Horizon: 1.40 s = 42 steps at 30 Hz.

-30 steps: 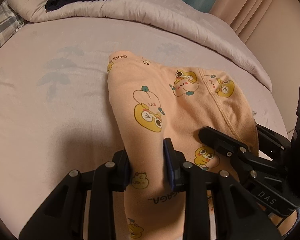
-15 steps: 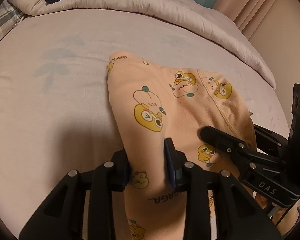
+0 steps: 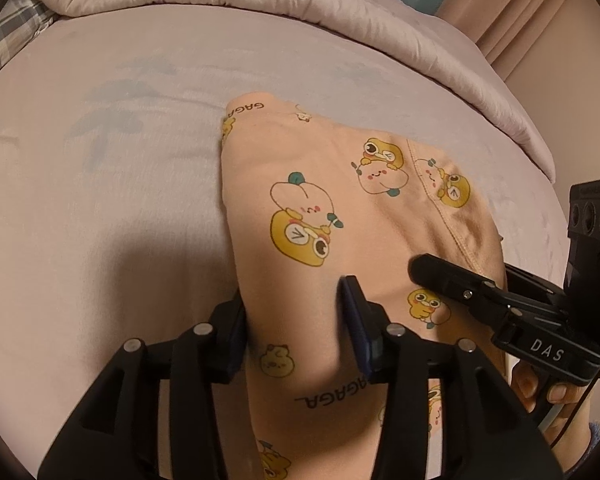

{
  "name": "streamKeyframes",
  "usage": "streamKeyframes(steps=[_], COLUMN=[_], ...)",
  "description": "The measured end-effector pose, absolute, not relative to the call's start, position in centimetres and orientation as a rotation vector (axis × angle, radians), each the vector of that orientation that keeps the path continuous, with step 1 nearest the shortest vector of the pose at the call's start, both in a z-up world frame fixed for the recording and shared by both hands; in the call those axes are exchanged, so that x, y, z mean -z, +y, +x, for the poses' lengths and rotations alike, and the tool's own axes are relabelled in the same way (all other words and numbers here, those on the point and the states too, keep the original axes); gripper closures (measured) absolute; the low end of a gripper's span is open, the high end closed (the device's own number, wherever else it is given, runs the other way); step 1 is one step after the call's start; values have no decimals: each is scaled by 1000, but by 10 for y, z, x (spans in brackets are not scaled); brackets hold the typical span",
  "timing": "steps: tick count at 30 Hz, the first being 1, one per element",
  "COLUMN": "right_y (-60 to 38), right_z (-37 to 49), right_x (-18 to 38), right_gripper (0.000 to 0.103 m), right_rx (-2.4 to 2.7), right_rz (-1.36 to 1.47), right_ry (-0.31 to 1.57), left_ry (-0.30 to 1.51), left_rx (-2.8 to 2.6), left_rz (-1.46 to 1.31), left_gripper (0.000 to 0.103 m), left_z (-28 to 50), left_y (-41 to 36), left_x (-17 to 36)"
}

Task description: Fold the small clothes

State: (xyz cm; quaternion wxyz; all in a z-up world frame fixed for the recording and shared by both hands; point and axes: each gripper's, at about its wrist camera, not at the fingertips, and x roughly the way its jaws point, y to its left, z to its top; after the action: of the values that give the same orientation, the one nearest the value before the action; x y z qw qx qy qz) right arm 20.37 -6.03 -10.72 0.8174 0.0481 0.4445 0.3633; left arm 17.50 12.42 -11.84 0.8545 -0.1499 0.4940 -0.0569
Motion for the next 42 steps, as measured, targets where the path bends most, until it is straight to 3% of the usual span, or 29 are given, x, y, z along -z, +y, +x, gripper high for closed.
streamKeyframes(steps=[13,21,26,30,37,42], right_y=[-89,-95,-107,-117,-118,-118], right_z=[179,183,156,132,92,70], right_x=[106,107,85,67,39,22], right_gripper=[47,43,42,31,28,15], right_rx=[-718,-675,-657,-660,-713,-722], right_rz=[60,92,54,46,15,-11], right_ry=[942,967,909,865,794,752], left_ry=[1041,1043,989,958,931,916], left_rx=[43,4,-12,-39,-143,-88], left_rz=[-311,-316,-287,-250,-130,-162], left_gripper=[15,14,3,1,1,1], left_z=[147,133,109,87,52,29], left_y=[136,135,129,116,92,87], left_x=[124,111,82,57,27,14])
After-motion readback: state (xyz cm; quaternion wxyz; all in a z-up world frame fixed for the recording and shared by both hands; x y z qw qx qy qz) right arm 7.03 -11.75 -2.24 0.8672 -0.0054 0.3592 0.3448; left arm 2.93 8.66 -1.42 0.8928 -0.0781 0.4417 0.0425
